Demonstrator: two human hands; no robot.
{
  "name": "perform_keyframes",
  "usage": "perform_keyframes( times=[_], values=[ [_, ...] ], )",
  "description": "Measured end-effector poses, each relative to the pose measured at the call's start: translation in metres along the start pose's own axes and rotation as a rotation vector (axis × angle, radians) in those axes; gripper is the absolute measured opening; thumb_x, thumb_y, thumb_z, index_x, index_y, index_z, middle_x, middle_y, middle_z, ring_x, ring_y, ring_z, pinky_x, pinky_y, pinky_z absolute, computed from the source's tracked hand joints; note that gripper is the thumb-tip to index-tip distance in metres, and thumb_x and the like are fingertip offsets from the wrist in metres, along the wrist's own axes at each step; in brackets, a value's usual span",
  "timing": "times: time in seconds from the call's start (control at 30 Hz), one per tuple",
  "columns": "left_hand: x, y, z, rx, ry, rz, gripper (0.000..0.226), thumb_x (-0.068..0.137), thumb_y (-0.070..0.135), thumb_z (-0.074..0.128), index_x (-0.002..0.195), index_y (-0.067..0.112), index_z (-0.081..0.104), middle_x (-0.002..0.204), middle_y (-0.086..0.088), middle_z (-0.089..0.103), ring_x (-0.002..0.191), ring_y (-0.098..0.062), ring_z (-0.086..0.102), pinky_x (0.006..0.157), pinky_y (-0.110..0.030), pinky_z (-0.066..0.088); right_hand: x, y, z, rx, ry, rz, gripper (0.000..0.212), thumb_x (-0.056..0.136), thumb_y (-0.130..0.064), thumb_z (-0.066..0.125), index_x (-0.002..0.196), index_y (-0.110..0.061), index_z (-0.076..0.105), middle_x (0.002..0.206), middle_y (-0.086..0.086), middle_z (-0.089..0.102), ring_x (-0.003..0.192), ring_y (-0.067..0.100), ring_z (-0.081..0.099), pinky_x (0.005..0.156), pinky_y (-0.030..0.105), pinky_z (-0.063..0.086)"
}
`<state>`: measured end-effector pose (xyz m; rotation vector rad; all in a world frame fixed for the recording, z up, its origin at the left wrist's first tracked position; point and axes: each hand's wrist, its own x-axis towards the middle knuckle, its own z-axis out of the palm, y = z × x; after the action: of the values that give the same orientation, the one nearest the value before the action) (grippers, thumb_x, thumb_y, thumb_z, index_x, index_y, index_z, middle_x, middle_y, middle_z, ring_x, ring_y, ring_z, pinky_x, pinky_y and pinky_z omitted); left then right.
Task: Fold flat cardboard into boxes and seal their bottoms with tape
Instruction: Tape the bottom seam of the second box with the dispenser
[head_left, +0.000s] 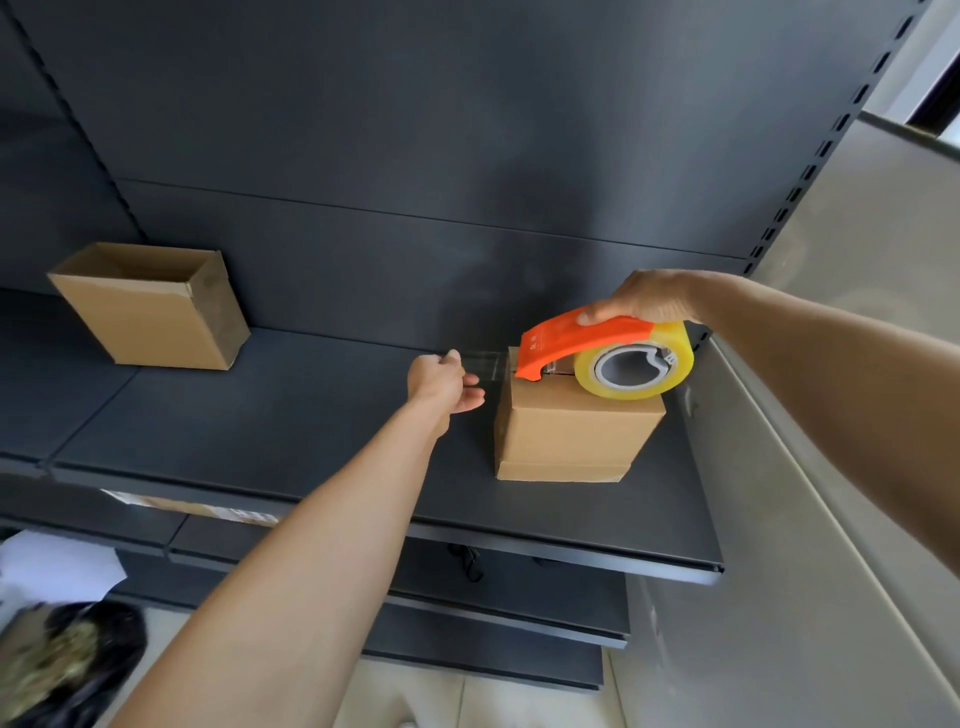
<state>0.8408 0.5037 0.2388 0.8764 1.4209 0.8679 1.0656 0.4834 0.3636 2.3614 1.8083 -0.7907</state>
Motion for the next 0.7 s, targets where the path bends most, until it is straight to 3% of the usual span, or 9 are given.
perform_keyframes(
  times=[0.17, 0.37, 0.57, 0.7],
  values=[
    [0.005, -0.009, 0.005, 0.042, 0.015, -0.048, 0.026, 0.101, 0.024, 0.044, 0.106, 0.001, 0.054, 0.076, -0.008, 0.059, 0.06, -0.018, 0.06, 0.049, -0.026, 0.054, 0.003, -0.001, 0.001, 0.01, -0.001, 0.001, 0.065, 0.07, -0.075, 0.058, 0.099, -0.017, 0.067, 0.098, 0.005, 0.07, 0.09, 0.024, 0.066, 0.093, 0.042, 0.05],
    [0.012, -0.03, 0.017, 0.13, -0.005, -0.115, 0.028, 0.099, 0.028, 0.048, 0.099, 0.001, 0.057, 0.07, -0.008, 0.056, 0.052, -0.017, 0.055, 0.048, -0.025, 0.053, 0.008, -0.004, 0.003, 0.051, -0.008, 0.0, 0.053, 0.074, -0.069, 0.061, 0.091, -0.019, 0.066, 0.093, 0.004, 0.07, 0.085, 0.023, 0.067, 0.083, 0.036, 0.051],
    [0.016, -0.041, 0.034, 0.211, -0.021, -0.158, 0.038, 0.093, 0.034, 0.057, 0.068, 0.006, 0.054, 0.06, -0.006, 0.053, 0.048, -0.016, 0.05, 0.044, -0.024, 0.049, 0.01, -0.001, 0.004, 0.097, -0.012, -0.011, 0.046, 0.076, -0.066, 0.062, 0.084, -0.02, 0.065, 0.09, 0.003, 0.07, 0.083, 0.022, 0.067, 0.077, 0.032, 0.049],
    [0.017, -0.042, 0.041, 0.276, 0.005, -0.172, 0.036, 0.09, 0.037, 0.061, 0.068, 0.01, 0.054, 0.07, -0.008, 0.057, 0.052, -0.018, 0.053, 0.041, -0.025, 0.047, 0.012, 0.002, 0.006, 0.12, -0.013, -0.01, 0.046, 0.076, -0.065, 0.062, 0.085, -0.02, 0.066, 0.091, 0.003, 0.071, 0.084, 0.022, 0.067, 0.081, 0.033, 0.05]
  ],
)
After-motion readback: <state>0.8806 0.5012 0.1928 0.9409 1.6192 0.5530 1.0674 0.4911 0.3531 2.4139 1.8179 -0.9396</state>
